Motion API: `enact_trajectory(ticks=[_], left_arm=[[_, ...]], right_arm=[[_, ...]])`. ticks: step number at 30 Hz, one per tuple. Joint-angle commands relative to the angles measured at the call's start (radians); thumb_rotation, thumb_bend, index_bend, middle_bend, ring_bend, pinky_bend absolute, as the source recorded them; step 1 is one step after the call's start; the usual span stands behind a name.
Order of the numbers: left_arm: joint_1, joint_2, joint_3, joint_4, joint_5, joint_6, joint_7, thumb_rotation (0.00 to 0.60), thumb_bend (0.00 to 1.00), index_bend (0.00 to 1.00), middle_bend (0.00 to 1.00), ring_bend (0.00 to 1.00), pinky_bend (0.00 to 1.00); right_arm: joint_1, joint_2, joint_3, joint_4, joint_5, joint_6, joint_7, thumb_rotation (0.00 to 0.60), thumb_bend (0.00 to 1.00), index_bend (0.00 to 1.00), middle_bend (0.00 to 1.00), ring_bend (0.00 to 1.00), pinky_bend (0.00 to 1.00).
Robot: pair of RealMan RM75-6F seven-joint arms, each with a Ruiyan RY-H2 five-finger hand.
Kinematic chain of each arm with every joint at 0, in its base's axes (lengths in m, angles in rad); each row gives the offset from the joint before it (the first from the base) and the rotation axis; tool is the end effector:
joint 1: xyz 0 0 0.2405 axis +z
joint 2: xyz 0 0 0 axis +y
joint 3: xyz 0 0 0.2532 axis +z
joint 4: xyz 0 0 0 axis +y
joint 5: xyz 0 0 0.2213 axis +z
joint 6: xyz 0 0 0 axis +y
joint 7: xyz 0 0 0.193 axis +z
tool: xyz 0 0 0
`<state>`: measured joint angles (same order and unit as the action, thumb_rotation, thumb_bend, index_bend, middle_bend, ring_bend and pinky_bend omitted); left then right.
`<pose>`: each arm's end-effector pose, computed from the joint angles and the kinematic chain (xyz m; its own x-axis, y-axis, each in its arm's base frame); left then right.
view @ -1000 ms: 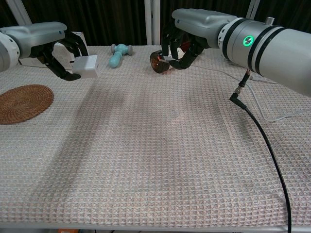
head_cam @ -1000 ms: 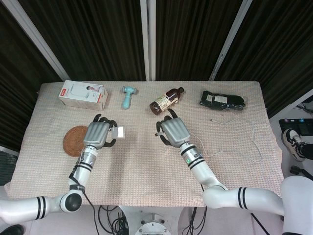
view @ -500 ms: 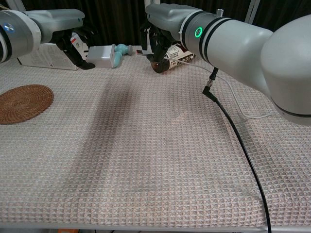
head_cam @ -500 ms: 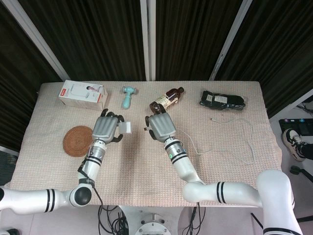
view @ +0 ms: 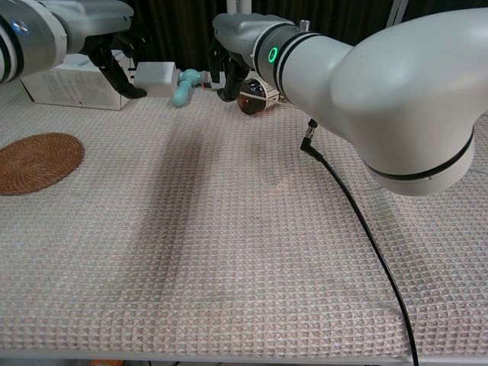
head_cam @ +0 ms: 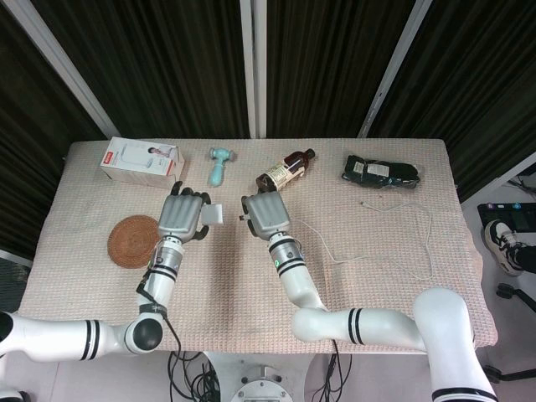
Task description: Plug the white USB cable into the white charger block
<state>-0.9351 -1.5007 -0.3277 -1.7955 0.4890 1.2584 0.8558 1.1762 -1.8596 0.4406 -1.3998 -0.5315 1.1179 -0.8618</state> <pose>-0.0717 0.4026 0.0001 0.4677 0.2290 0.8537 0.8839 -0.1310 -0.4491 0.0384 -0.4206 -0.0916 0.4442 -0.1987 0.8736 -0.8738 -0.3114 0.3735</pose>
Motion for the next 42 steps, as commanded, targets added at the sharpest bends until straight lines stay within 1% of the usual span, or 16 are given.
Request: enact_trajectory(ticks=[1, 8, 14, 24, 42], left_arm=[[-0.01, -0.002, 0.001, -0.003, -0.01, 0.01, 0.011, 0.6, 0.32, 0.43, 0.41, 0.2, 0.09], [-0.033, -0.009, -0.002, -0.009, -0.034, 0.026, 0.027, 0.6, 0.32, 0.43, 0.41, 0.2, 0.09], [-0.05, -0.015, 0.001, -0.008, -0.046, 0.034, 0.04, 0.6, 0.32, 0.43, 0.41, 0.2, 0.09], [-0.073, -0.029, 0.01, 0.0, -0.065, 0.039, 0.056, 0.6, 0.32, 0.43, 0.41, 0.2, 0.09], [-0.099, -0.038, 0.009, 0.016, -0.091, 0.038, 0.061, 0.6, 0.32, 0.43, 0.41, 0.21, 0.09]], right_arm=[[0.013, -0.013, 0.008, 0.014, 0.012, 0.009, -0.009, 0.6, 0.35, 0.66, 0.54, 0.29, 0.08], [0.04, -0.037, 0.034, 0.034, 0.045, 0.016, -0.012, 0.6, 0.35, 0.66, 0.54, 0.3, 0.08], [0.05, -0.047, 0.043, 0.044, 0.056, 0.019, -0.008, 0.6, 0.35, 0.66, 0.54, 0.3, 0.08], [0.062, -0.053, 0.045, 0.056, 0.063, 0.024, -0.008, 0.6, 0.35, 0.66, 0.54, 0.3, 0.08], [0.075, -0.068, 0.049, 0.082, 0.08, 0.011, -0.001, 0.6, 0.35, 0.66, 0.54, 0.3, 0.08]])
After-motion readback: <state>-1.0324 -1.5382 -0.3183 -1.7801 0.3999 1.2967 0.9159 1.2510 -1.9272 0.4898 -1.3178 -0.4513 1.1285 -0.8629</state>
